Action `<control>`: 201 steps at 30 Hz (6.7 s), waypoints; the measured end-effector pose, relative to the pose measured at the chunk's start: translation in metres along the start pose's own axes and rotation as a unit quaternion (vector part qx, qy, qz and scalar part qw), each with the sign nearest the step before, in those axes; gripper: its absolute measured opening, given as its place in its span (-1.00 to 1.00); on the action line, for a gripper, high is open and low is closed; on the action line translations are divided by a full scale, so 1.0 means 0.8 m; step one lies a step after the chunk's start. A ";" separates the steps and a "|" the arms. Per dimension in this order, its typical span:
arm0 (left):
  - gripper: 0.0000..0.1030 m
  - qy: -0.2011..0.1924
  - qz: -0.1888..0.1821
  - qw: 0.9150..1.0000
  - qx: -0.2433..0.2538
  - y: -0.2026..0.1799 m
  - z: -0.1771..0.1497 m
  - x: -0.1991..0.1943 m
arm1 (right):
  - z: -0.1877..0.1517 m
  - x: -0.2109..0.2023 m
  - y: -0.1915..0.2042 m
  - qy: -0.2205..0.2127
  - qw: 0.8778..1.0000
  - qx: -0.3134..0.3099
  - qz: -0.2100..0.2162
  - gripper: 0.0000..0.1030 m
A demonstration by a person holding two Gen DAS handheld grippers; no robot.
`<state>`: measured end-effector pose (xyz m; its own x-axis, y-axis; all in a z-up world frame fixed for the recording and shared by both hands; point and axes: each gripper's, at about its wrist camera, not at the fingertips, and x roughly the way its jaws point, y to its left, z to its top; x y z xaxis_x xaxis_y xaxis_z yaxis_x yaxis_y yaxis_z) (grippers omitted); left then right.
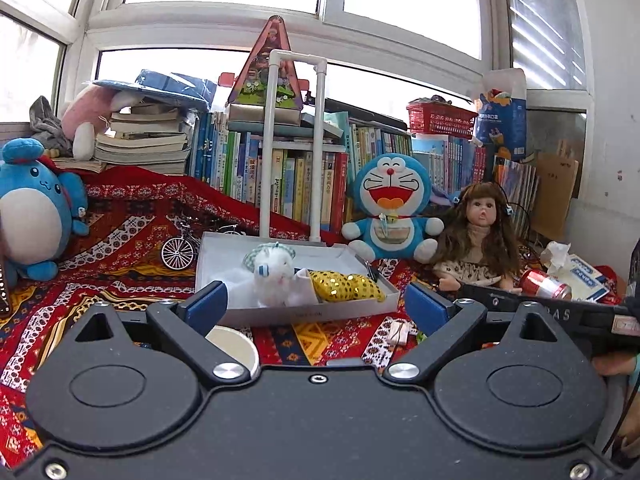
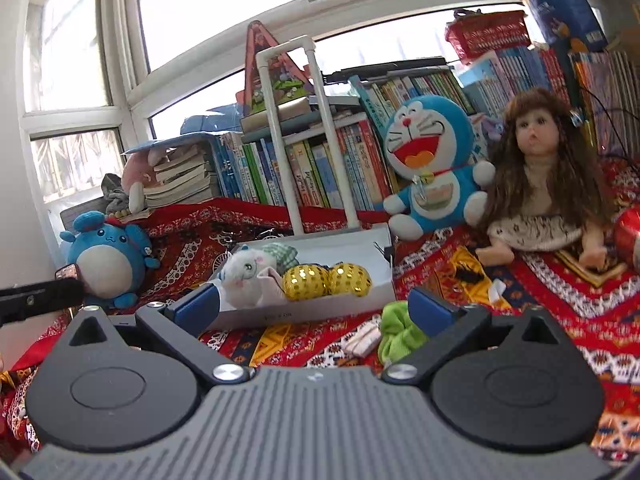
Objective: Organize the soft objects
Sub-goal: 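Move the left gripper to the purple fluffy toy while the right gripper approaches the blue wrapped packet, then grasp the purple fluffy toy with the left gripper while the right gripper grasps the blue wrapped packet, then lower the purple toy and blue packet into the white tray and open both grippers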
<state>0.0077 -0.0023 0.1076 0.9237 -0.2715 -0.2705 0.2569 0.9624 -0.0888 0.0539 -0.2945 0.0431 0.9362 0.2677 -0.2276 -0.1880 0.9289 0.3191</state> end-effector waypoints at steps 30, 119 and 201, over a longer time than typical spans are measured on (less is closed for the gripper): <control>0.26 0.025 0.052 0.998 0.038 -0.045 -0.116 0.001 | -0.076 -0.023 -0.003 0.017 0.993 -0.074 -0.089 1.00; 0.05 0.063 0.141 0.975 -0.160 -0.007 -0.137 0.060 | -0.093 0.000 -0.003 0.089 0.988 -0.058 -0.112 0.02; -0.22 0.278 0.000 0.956 -0.096 0.191 0.099 0.446 | 0.094 0.329 0.006 0.197 0.980 0.022 -0.033 0.01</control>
<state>0.3988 0.0488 0.0738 0.6163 -0.2878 -0.7331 0.1506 0.9567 -0.2489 0.3215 -0.2384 0.0538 0.7578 0.2926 -0.5832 -0.1088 0.9380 0.3292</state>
